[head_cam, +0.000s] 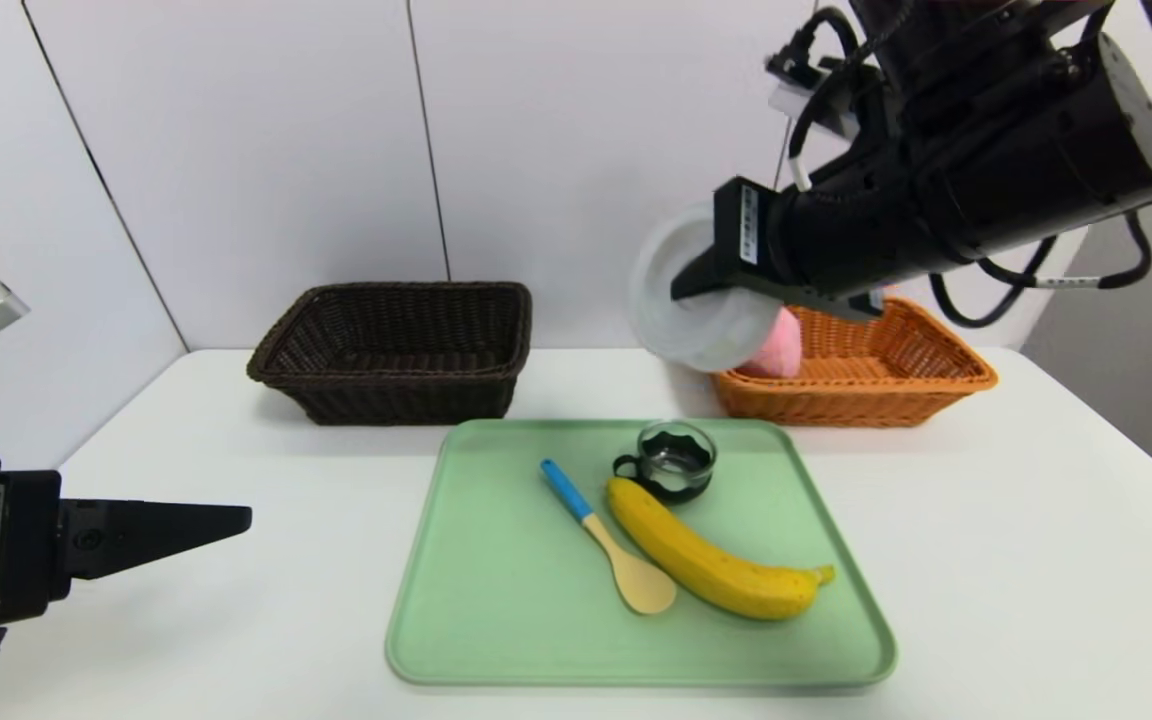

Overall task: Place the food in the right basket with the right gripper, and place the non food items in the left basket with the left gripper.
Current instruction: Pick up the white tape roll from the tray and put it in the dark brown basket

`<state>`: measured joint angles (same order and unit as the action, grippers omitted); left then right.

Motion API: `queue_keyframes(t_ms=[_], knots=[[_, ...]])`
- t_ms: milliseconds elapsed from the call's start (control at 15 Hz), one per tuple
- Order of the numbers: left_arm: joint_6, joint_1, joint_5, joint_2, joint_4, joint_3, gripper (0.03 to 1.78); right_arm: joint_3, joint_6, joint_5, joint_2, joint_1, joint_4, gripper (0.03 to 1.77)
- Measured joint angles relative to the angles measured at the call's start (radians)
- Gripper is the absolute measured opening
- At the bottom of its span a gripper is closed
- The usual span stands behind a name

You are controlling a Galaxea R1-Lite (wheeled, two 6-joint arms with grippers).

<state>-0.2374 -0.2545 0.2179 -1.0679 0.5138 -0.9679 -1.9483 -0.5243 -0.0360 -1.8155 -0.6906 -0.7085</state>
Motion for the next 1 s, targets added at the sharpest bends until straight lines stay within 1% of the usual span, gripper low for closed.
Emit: queue_keyframes(t_ms=[67,200,400,467,667,867,1000], knots=[[0.002,0.0,0.001,0.003,0.024,-0.001,1.69,0.0,0.004,0.016,-0.012,-0.011,0.081,0.59],[0.004,0.0,0.0,0.007,0.03,-0.009,1.69,0.0,0.007,0.063,-0.045,-0.026,0.235,0.59],[0.005,0.0,-0.004,0.007,0.036,-0.026,1.69,0.0,0.019,0.079,-0.114,-0.034,0.475,0.59],[0.005,0.0,-0.004,0.006,0.036,-0.031,1.69,0.0,0.022,0.084,-0.14,-0.038,0.534,0.59],[0.007,0.0,-0.013,0.005,0.063,-0.049,1.69,-0.001,0.022,0.092,-0.218,-0.05,0.659,0.59],[0.016,-0.003,-0.016,0.0,0.066,-0.055,1.69,0.0,0.029,0.116,-0.298,-0.065,0.782,0.59],[0.016,-0.016,-0.017,-0.004,0.064,-0.058,1.69,0.0,0.031,0.119,-0.359,-0.068,0.876,0.59]])
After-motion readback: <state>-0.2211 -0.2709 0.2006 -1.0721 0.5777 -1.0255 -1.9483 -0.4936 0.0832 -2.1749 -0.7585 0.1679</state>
